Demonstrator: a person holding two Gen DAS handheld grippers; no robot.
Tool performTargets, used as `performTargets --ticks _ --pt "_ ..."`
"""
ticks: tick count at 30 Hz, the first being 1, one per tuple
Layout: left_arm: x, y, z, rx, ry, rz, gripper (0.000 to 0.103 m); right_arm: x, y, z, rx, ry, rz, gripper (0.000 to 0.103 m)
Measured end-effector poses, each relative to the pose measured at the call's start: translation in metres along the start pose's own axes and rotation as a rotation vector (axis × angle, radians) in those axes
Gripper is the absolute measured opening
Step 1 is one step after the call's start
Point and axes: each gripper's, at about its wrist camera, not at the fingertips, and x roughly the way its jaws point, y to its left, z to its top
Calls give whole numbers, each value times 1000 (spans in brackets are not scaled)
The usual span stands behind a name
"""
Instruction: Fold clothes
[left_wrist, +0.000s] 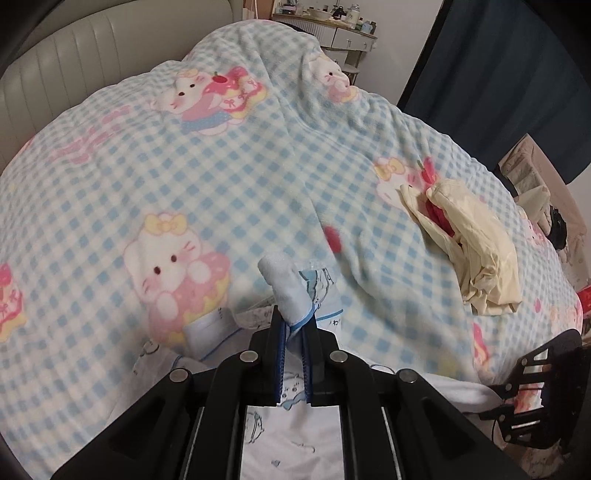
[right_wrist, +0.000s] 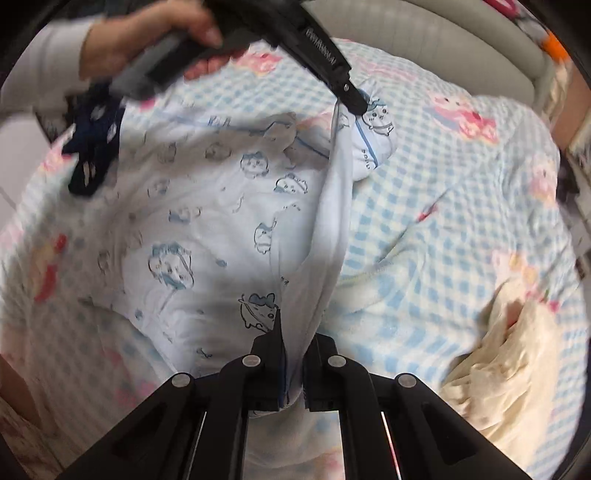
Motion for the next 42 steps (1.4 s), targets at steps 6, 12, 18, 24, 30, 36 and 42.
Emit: performTargets --ticks 6,12,18,24,30,36,42 --pt "-14 -6 -1 -28 -64 -47 6 -4 10 2 -62 10 -90 4" --pt "-28 -8 5 -39 -117 -80 6 -15 10 -6 -12 6 -82 5" --pt "-31 -9 8 -48 -127 -83 6 -25 7 -10 23 -18 -40 5" --pt "-46 14 -14 -83 -91 -14 6 -26 36 14 -59 -80 135 3" --pt "-83 59 -92 -198 -67 106 6 -6 100 50 -254 -141 291 3" --pt "-95 113 -178 -352 -51 198 6 32 160 69 -310 -121 431 3" --pt "-82 142 -220 -386 -22 260 8 50 207 76 -384 -124 432 3"
